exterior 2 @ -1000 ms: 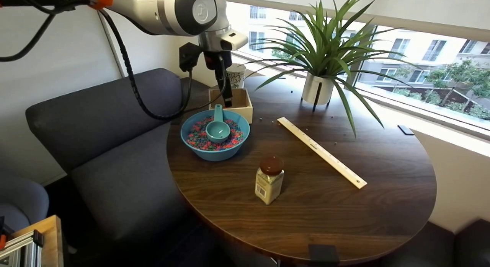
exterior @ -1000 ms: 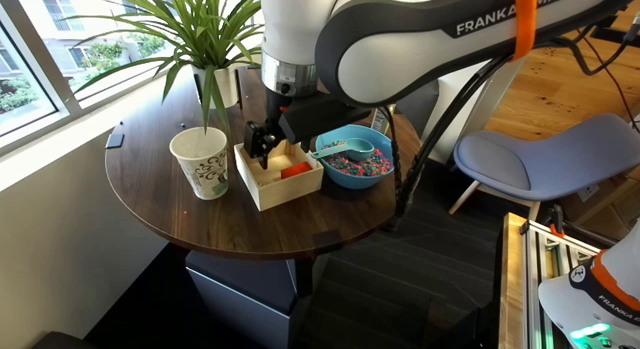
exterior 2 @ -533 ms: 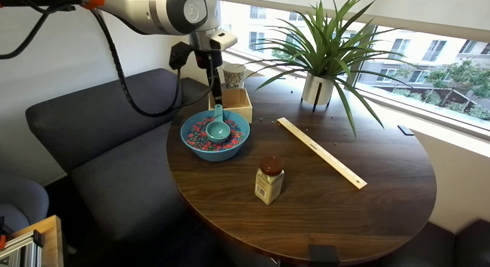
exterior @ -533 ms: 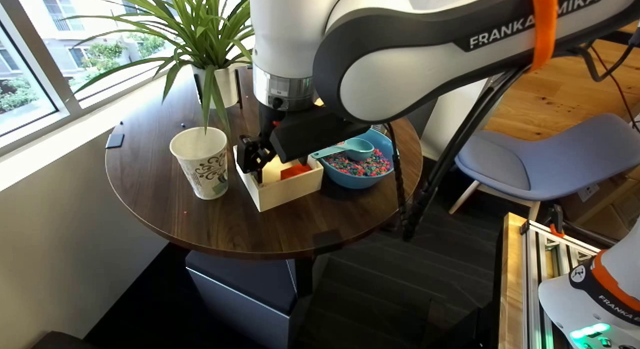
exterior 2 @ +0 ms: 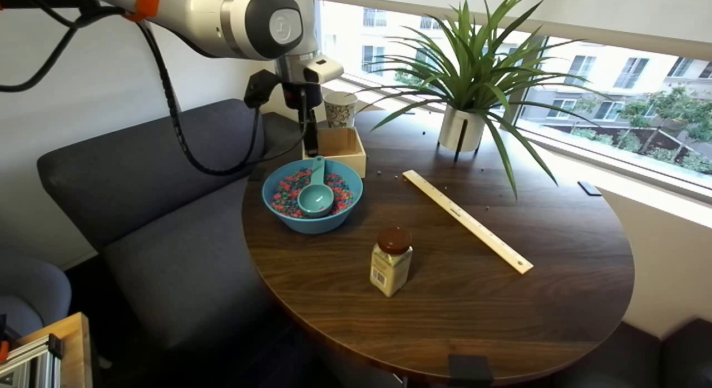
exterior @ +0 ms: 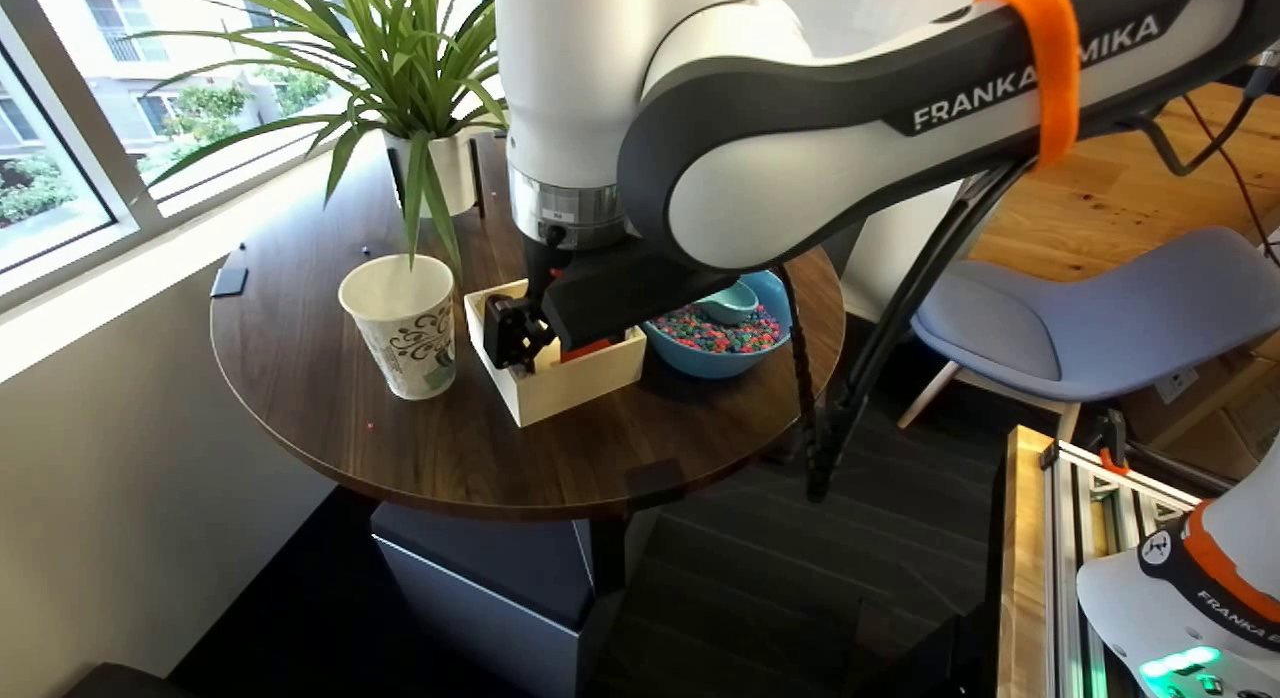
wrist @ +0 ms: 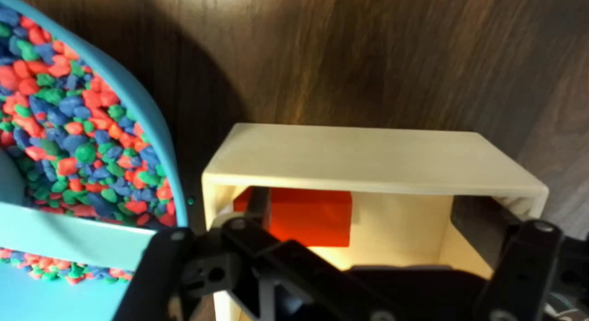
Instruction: Put the orange block on the table
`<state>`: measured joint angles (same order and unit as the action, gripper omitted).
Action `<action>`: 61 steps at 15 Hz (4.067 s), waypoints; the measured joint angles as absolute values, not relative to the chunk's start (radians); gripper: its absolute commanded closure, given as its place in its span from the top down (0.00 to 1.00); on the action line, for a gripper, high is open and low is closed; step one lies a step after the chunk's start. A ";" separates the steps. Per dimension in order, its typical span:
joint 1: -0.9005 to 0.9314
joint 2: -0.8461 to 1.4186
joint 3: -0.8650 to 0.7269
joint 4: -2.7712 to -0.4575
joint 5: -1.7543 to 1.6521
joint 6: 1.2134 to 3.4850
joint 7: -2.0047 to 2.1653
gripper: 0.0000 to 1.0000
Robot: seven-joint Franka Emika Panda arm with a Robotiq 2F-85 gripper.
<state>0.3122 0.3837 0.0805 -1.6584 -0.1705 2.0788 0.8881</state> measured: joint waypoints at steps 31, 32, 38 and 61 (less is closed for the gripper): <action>0.314 0.386 0.063 -1.670 -0.193 2.163 1.036 0.00; 0.313 0.386 0.060 -1.667 -0.193 2.172 1.047 0.00; 0.310 0.382 0.053 -1.639 -0.189 2.173 1.060 0.40; 0.279 0.343 0.098 -1.682 0.017 2.152 0.762 1.00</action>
